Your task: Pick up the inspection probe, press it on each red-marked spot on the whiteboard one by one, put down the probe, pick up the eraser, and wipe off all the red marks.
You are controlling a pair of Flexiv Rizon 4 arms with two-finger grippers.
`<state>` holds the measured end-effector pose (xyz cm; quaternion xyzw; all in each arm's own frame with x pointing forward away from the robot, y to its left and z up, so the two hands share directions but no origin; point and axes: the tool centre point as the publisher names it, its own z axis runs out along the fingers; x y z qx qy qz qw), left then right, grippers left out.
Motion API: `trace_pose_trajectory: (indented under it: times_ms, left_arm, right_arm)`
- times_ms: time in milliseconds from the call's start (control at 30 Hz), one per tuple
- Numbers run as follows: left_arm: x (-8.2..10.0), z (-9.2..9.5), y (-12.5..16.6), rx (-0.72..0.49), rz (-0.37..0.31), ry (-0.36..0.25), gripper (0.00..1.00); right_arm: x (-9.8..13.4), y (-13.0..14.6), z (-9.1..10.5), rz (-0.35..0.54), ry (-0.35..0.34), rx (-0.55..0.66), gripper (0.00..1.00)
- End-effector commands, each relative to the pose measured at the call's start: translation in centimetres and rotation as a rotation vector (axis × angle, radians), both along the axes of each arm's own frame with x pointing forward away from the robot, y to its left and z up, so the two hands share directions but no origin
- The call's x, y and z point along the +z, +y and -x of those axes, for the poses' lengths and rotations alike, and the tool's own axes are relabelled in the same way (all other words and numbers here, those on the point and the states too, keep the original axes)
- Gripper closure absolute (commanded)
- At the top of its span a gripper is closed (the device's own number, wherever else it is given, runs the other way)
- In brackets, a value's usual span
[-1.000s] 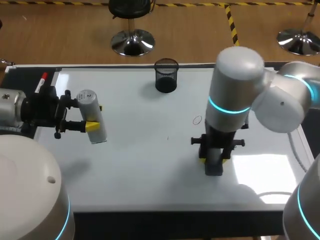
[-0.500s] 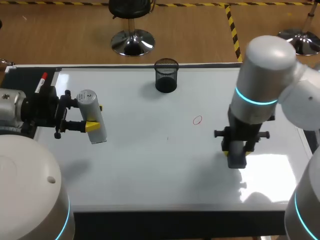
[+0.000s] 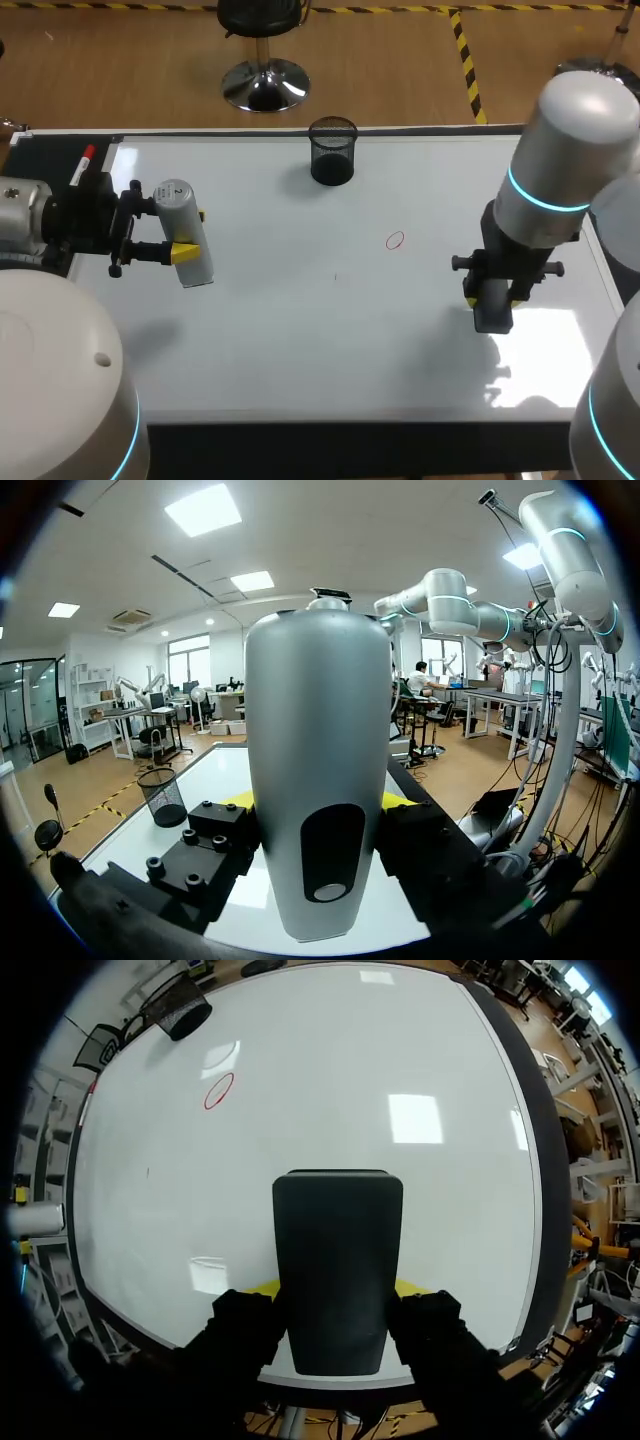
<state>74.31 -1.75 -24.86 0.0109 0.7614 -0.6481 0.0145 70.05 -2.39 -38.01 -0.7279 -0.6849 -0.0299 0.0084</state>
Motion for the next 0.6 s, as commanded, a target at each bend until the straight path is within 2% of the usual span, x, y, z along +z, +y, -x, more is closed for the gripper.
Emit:
trace_pose_trajectory:
  times_ms: [33,233,600]
  left_arm:
    - [0.1,0.2,0.0,0.003,0.0,-0.004,1.0]
    - [0.1,0.2,0.0,0.003,0.0,-0.004,1.0]
    - [0.1,0.2,0.0,0.003,0.0,-0.004,1.0]
  right_arm:
    - [0.2,-0.3,0.2,-0.008,-0.003,0.002,1.0]
    - [0.2,-0.3,0.2,-0.008,-0.003,0.002,1.0]
    - [1.3,-2.4,-2.8,-0.017,0.05,0.037,1.0]
